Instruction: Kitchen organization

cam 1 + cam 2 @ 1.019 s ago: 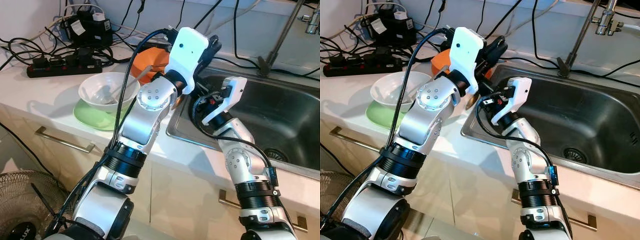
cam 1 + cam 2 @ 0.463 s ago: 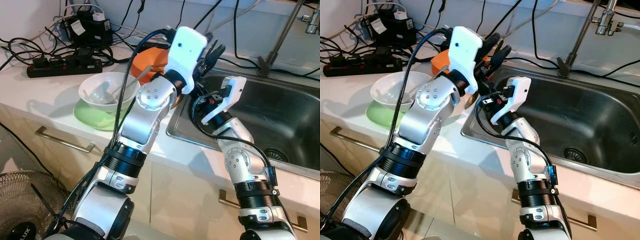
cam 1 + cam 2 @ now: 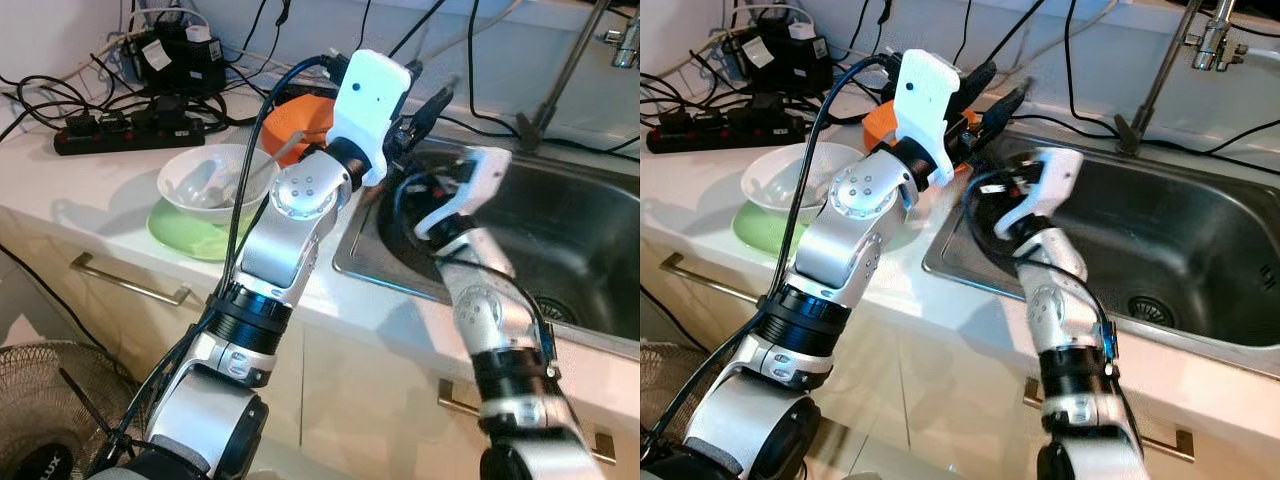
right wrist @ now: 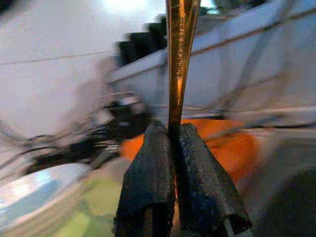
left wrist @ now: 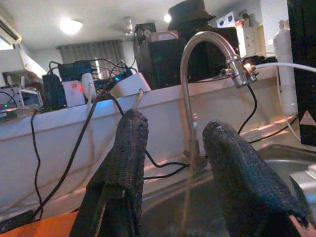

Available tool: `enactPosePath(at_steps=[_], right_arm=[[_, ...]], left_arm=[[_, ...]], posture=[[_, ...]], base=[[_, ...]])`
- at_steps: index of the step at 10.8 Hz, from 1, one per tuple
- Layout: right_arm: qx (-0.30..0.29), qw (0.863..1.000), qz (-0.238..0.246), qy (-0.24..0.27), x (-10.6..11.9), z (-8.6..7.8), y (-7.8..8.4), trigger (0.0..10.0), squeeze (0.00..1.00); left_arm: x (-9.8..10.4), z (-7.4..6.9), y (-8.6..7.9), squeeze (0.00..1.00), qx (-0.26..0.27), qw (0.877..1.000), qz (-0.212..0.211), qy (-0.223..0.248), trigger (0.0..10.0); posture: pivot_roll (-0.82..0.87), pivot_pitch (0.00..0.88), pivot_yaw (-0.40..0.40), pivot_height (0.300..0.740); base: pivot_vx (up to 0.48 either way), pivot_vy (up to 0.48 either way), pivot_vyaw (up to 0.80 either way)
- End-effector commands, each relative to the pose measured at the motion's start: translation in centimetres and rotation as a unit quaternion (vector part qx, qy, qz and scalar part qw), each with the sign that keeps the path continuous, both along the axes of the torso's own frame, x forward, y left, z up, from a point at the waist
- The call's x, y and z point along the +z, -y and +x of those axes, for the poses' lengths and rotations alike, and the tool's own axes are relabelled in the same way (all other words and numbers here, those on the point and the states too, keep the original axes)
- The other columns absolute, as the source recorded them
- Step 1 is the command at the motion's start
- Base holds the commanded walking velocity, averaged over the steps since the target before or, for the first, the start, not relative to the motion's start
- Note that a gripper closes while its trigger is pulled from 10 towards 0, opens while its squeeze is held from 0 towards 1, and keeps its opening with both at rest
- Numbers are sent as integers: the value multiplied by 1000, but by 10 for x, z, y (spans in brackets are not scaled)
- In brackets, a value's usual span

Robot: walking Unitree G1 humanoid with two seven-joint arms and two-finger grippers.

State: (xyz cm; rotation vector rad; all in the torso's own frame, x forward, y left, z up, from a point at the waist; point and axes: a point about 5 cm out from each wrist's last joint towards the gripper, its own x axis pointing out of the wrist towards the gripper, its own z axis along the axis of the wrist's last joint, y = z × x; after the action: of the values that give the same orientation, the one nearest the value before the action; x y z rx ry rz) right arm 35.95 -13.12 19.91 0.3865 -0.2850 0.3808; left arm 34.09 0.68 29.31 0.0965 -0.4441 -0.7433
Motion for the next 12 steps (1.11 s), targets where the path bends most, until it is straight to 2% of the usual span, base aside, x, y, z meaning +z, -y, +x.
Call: enactPosePath(at_steps=[1,3,4,5,8,9,12], right_arm=[[-42,999,0,5,5,5,12,0,0],[-110,994,-12,-12,1,11,32,0,0],[-159,987,-25,-30,-4,14,45,9176,0],[-194,979,-47,-39,-9,15,55,10000,0],[-235,967,-76,-65,-24,15,71,10000,0],[-243,963,-83,-78,-32,15,76,10000,0],[-237,959,-111,-109,-50,16,76,10000,0]], left_arm=[[3,-2,-1,0,-6,1000,-3,2,10000],[-2,-2,-6,0,-3,1000,-5,-8,10000],[-9,-2,-11,0,1,1000,-6,-20,10000],[-18,-2,-18,0,8,999,-9,-37,10000],[-54,-4,-34,0,25,995,12,-91,10000],[-72,-9,-38,0,24,992,24,-123,10000],[-115,-22,-43,0,13,977,60,-202,10000]], posture=[[183,0,-19,717],[182,0,-17,717],[186,0,-17,717],[187,0,-15,717],[185,0,-14,717],[187,0,-14,717],[194,0,-19,717]], base=[[0,0,0],[0,0,0],[0,0,0],[0,0,0],[0,0,0],[0,0,0],[0,0,0]])
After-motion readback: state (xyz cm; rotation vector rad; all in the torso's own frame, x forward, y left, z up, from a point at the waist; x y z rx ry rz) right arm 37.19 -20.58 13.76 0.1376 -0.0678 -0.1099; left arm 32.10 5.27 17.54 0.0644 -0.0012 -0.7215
